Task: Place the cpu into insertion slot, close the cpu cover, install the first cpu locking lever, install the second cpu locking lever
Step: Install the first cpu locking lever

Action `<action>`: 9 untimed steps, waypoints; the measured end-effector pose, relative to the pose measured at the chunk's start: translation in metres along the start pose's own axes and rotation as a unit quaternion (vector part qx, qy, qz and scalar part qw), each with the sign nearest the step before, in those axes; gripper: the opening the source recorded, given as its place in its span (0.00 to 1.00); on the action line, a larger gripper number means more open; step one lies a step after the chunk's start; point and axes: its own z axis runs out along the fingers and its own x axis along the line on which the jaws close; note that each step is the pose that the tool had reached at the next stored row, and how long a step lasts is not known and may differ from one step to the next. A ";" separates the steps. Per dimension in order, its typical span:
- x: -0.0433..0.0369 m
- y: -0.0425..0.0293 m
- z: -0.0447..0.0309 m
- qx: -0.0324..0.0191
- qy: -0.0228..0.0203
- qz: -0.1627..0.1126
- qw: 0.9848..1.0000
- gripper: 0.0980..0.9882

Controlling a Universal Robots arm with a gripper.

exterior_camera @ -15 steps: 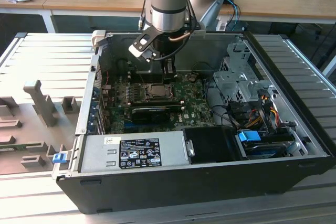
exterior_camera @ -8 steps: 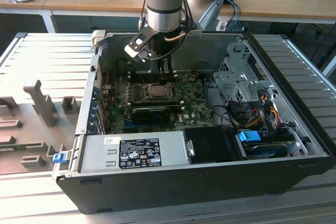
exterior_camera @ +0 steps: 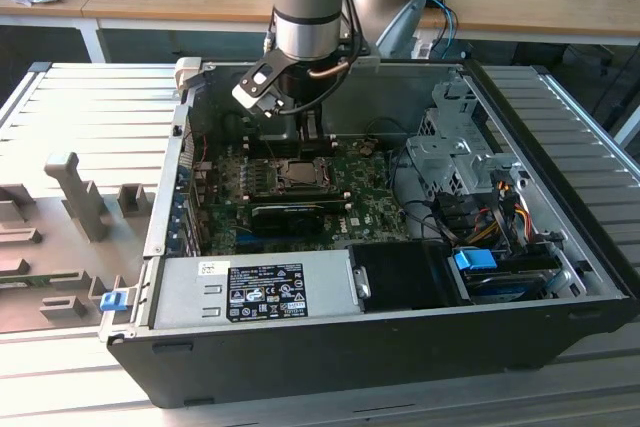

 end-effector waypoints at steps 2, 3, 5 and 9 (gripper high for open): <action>0.0000 0.0001 -0.0016 0.000 0.000 0.000 1.000 0.01; 0.0001 0.0002 -0.0028 0.000 0.000 0.000 1.000 0.01; 0.0001 0.0002 -0.0049 0.000 0.000 0.000 1.000 0.01; 0.0001 0.0005 -0.0097 0.000 0.000 0.000 1.000 0.01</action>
